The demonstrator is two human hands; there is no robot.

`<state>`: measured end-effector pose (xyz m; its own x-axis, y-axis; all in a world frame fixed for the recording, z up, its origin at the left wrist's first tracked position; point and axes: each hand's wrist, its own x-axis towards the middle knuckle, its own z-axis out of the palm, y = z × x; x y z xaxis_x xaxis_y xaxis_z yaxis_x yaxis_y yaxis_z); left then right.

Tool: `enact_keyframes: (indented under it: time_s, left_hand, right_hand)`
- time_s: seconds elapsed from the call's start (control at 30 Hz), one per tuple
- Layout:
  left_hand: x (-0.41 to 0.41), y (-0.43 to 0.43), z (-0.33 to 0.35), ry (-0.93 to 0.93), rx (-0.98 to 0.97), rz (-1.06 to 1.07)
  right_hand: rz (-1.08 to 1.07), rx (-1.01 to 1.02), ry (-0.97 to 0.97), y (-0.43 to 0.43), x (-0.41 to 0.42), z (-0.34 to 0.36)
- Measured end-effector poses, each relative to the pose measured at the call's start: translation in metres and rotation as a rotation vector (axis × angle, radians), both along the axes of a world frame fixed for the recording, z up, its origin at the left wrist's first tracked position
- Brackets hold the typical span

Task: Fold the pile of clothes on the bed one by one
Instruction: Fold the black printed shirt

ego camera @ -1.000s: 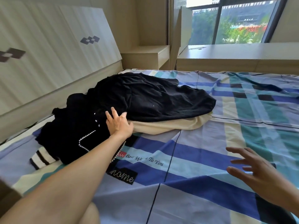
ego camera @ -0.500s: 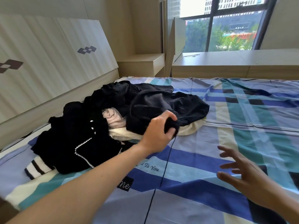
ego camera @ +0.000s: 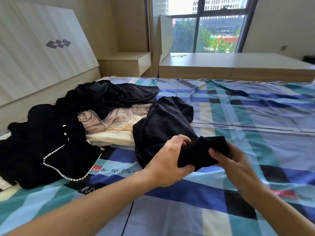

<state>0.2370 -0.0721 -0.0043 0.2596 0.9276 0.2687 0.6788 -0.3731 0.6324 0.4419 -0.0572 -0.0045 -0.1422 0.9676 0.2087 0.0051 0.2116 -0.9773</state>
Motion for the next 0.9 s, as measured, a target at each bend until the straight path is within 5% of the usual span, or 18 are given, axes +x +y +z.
enact_keyframes:
  time_s: [0.07,0.13,0.37,0.5,0.9]
  left_hand:
    - [-0.007,0.005,-0.017,0.354,-0.065,0.091]
    - [-0.014,0.010,-0.024,0.440,-0.134,0.163]
    - [-0.025,0.020,0.024,-0.296,-0.366,-0.018]
    - [-0.012,0.006,0.053,-0.800,-0.548,0.023]
    - [-0.031,-0.001,0.097,-1.265,-0.464,0.149]
  right_hand:
    - [-0.024,-0.177,0.202,0.000,0.004,0.011]
    - [-0.041,-0.280,0.363,0.002,0.013,0.017]
    - [-0.353,-0.361,0.393,0.016,0.051,0.029]
    - [-0.312,-0.354,0.342,0.020,0.062,0.030]
    - [-0.385,-0.198,0.218,0.016,0.068,0.040]
